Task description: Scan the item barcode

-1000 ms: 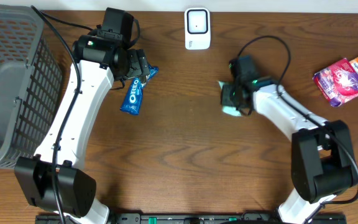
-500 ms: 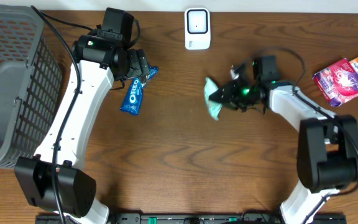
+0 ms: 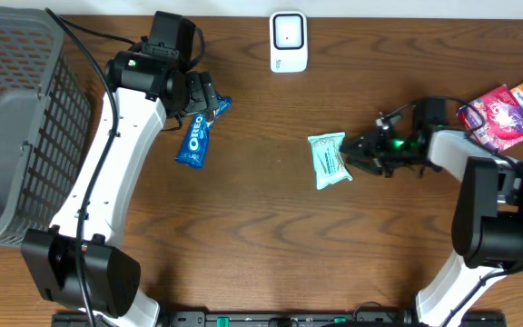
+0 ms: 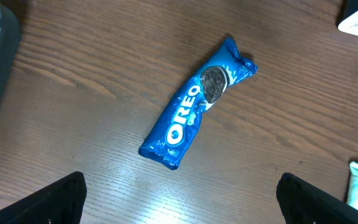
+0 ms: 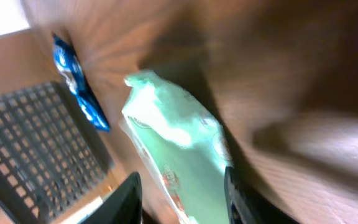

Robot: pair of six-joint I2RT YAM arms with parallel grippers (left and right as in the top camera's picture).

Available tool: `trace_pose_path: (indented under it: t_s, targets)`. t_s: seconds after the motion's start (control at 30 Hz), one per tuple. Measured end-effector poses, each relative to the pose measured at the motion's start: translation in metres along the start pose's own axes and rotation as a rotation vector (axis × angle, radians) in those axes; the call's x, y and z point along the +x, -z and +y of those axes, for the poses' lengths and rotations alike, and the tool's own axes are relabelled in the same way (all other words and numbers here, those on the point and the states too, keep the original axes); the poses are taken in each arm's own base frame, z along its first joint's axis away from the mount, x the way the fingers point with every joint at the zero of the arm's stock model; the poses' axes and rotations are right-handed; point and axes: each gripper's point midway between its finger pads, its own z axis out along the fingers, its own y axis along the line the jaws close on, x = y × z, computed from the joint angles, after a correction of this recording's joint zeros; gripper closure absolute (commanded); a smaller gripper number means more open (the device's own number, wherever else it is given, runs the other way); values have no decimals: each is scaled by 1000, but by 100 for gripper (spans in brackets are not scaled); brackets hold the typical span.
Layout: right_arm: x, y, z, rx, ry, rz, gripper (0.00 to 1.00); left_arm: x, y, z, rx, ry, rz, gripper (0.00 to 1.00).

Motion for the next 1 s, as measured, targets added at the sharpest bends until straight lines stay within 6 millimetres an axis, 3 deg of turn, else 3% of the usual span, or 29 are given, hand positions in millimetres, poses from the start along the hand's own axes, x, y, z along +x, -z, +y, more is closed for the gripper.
trace_pose_path:
  t_s: [0.13,0.23,0.33,0.67,0.83,1.0]
  targets:
    - [1,16,-1,101,28,0,51,0,0,0,0,0,0,2]
    - [-2,24,10,168,128,-27,33,0,0,0,0,0,0,2]
    - [-1,21,22,203,250,-32,23,0,0,0,0,0,0,2]
    - [13,-1,7,366,342,9,29,0,0,0,0,0,0,2]
    - [22,-13,-8,397,326,34,31,0,0,0,0,0,0,2]
    - [24,-24,-7,383,339,21,35,0,0,0,0,0,0,2]
